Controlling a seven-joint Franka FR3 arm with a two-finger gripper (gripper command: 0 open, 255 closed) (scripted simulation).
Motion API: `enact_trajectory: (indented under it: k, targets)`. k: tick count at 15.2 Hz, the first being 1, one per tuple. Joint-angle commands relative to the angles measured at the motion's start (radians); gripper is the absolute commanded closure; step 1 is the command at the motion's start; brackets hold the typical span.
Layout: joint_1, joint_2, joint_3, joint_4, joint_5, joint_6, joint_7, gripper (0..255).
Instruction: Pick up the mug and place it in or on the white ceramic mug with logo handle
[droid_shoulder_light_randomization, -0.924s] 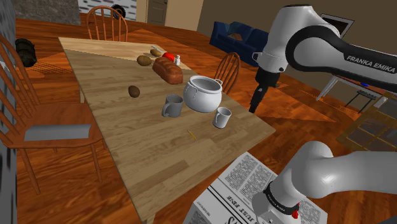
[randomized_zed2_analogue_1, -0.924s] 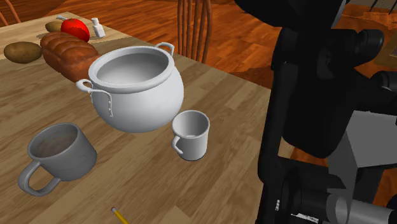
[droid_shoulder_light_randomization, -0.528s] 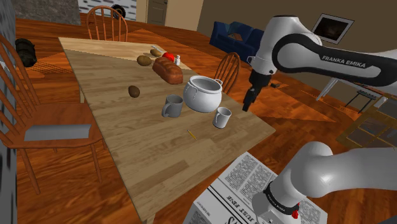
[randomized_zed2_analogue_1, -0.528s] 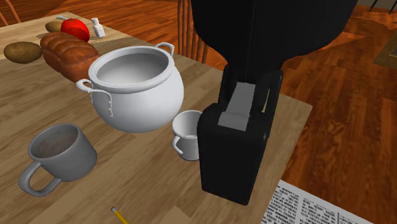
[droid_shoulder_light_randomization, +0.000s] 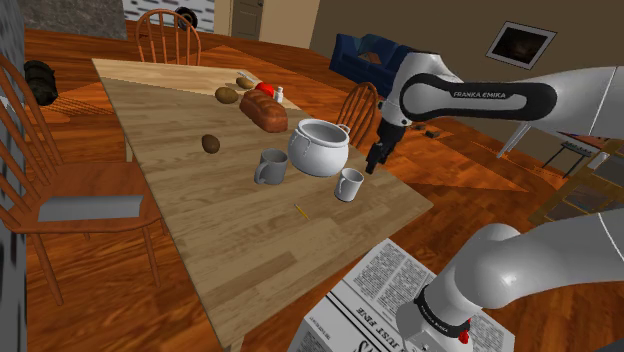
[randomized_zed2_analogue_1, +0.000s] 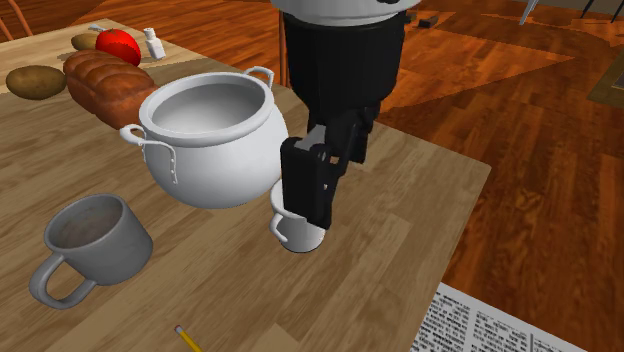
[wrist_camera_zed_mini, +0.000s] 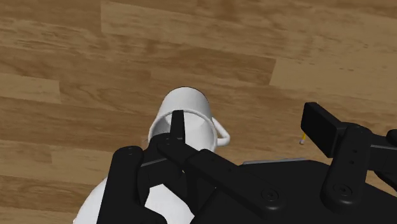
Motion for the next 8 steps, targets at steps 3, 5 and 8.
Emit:
enact_trajectory:
  k: [3, 5, 8]
  targets:
    - [-0.016, 0.133, -0.067, 0.029, 0.025, 0.118, -0.041, 0]
    - [-0.020, 0.204, -0.100, 0.051, 0.047, 0.170, -0.067, 0]
    - [-0.025, 0.315, -0.146, 0.093, 0.097, 0.241, -0.115, 0]
